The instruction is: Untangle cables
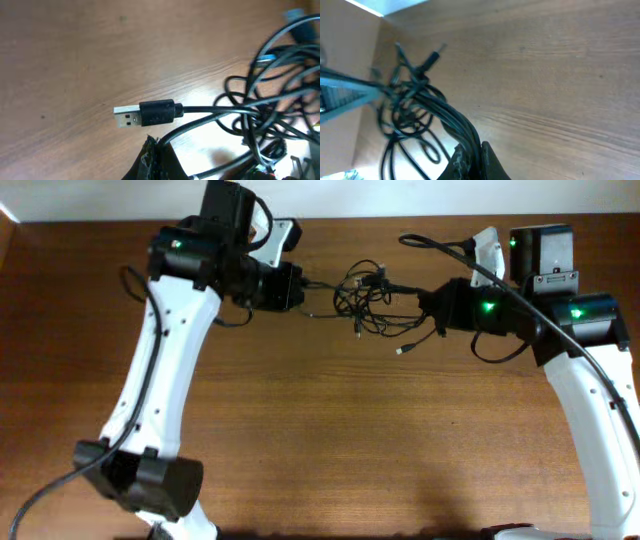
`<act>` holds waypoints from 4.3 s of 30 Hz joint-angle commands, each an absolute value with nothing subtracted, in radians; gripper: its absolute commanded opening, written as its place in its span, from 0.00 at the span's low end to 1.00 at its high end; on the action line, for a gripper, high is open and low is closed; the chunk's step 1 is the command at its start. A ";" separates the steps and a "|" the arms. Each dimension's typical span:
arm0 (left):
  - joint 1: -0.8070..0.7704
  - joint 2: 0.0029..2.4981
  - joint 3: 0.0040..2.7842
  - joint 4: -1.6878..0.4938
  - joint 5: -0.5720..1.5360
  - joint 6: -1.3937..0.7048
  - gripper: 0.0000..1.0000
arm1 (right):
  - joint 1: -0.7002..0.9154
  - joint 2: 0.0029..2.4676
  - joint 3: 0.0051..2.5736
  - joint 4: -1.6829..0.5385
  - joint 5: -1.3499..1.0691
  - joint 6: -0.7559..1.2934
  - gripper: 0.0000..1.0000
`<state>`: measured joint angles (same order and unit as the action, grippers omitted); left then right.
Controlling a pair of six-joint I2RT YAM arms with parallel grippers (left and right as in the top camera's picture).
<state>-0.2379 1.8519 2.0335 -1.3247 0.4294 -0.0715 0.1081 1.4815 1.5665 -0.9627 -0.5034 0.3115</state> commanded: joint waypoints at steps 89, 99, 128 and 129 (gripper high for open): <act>-0.246 2.143 2.170 -1.319 1.037 0.016 0.00 | 0.270 1.776 1.593 -0.633 -0.618 0.410 0.65; -0.245 2.143 2.170 -1.305 1.064 0.016 0.00 | 0.295 1.792 1.594 -0.597 -0.533 0.488 0.04; -0.182 2.143 2.128 -1.269 0.559 -0.109 0.37 | 0.179 1.852 1.594 -0.991 -0.459 0.262 0.99; -0.202 2.144 2.109 -1.258 0.560 -0.109 0.37 | 0.137 1.852 1.594 -0.997 -0.459 0.262 0.99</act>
<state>-0.1589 2.1578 2.1502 -1.2709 0.5636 -0.1020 0.2104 1.8477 1.5940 -0.9890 -0.4606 0.2848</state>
